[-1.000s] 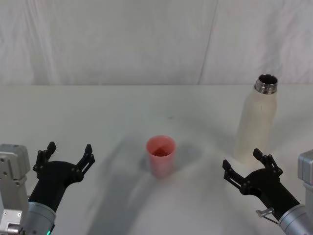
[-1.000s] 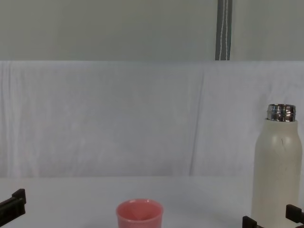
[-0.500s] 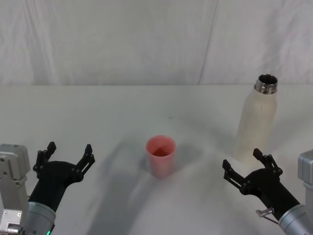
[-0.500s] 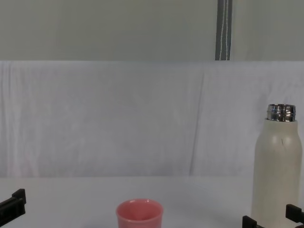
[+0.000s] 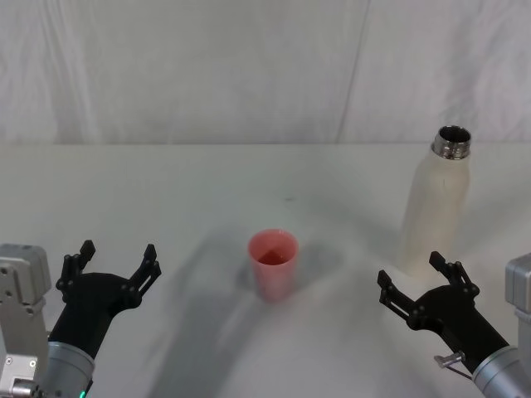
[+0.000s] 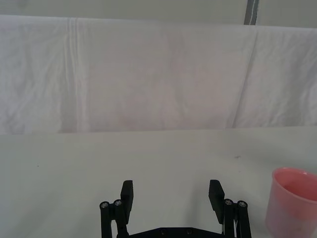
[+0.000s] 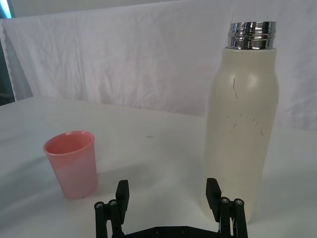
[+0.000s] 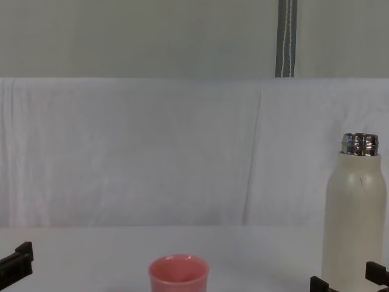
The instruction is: Grasp the thermos with one hand and pour water into the cup lid.
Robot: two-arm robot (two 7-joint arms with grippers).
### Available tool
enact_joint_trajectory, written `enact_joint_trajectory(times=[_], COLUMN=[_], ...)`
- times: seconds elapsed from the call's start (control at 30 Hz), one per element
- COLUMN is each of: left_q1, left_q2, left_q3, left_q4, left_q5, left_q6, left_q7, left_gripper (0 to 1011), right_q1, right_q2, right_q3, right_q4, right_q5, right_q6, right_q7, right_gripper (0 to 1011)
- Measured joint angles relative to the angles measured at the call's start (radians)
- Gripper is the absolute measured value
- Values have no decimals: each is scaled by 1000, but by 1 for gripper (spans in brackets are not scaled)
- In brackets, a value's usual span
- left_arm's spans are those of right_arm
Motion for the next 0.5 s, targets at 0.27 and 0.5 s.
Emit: enact_joint_trajectory(times=[0.27, 0.5], left_q1=[0, 0], left_q2=[0, 0], left_q3=[0, 0], left_q4=[0, 0], left_q5=[0, 0], left_q6=[0, 0], left_q7=[0, 0], left_gripper=[1001, 1001], right_q1=[0, 0], right_q2=[0, 0], right_q3=[0, 0], right_q4=[0, 0], right_q5=[0, 0], right_q6=[0, 0], right_q7=[0, 0], right_gripper=[1001, 1002])
